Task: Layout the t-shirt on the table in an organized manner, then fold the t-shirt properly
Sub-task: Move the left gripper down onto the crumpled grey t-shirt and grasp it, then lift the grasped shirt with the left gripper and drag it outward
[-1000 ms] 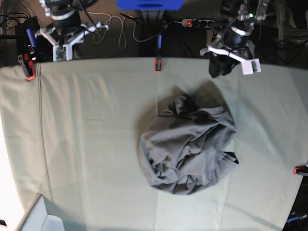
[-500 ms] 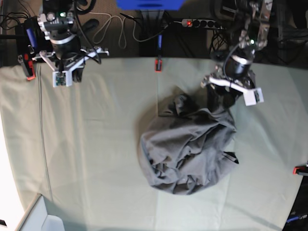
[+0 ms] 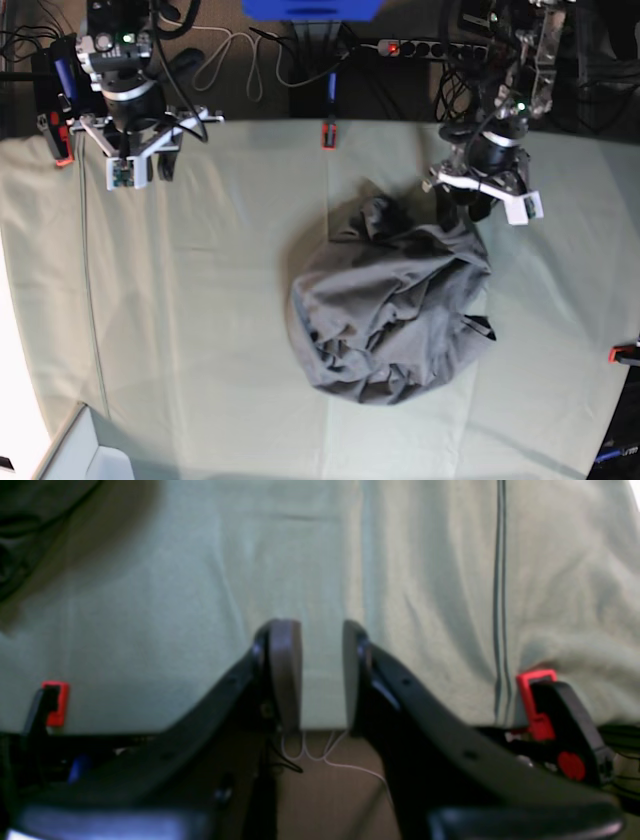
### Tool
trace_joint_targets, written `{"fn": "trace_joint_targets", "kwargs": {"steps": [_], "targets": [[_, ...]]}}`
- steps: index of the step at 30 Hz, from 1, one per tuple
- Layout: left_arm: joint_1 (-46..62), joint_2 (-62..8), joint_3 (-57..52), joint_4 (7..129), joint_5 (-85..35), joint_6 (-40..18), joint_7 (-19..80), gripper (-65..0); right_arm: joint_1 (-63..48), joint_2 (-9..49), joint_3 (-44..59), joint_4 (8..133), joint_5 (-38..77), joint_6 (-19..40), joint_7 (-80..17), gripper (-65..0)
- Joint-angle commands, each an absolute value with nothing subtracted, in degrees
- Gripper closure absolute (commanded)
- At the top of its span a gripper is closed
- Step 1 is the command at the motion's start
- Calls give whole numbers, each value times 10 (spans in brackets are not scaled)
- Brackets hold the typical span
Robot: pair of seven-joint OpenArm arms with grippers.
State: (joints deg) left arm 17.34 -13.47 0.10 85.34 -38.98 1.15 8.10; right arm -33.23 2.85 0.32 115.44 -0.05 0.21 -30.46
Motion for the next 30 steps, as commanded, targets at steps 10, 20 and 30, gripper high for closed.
{"fn": "trace_joint_targets", "kwargs": {"steps": [10,20,30], "targets": [[133,-124,3,844,-391,7,68,-316,-326,31,6,1164,-3,3,-294,-151],[102,-123,3,815,-392,7,69,-43,-326,32,5,1163,-3,3,-294,-151],[100,-113,-47,861,-392,7,69,-3,-324,32,5,1163,-3,3,-294,-151]]}}
